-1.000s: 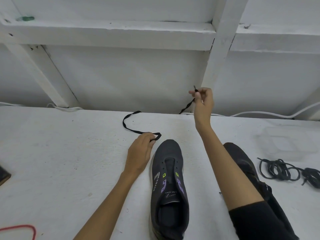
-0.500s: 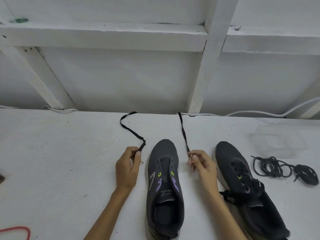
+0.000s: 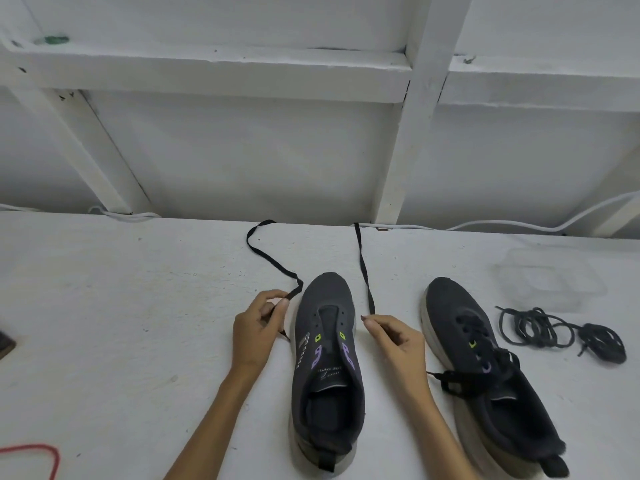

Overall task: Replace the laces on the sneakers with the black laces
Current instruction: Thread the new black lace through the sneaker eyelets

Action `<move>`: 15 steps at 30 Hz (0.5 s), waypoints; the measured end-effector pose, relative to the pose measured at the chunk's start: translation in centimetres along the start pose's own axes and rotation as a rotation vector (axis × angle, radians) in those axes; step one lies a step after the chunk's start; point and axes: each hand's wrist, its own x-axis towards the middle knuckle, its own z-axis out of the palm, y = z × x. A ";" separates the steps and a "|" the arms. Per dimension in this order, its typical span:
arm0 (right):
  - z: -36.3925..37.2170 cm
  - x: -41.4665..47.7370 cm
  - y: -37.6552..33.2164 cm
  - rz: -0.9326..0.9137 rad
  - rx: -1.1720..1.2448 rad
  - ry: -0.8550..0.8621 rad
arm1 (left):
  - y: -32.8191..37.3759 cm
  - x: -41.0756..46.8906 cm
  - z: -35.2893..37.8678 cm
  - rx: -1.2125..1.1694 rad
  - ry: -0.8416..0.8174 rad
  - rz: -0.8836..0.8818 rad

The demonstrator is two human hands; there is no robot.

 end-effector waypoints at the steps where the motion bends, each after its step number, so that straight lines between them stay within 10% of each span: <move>1: 0.1 0.0 0.0 -0.007 -0.008 -0.010 | -0.1 0.1 -0.1 0.005 0.015 -0.017; 15: 0.1 0.0 0.4 0.004 -0.044 -0.007 | -0.6 -1.0 -1.3 0.325 0.062 0.109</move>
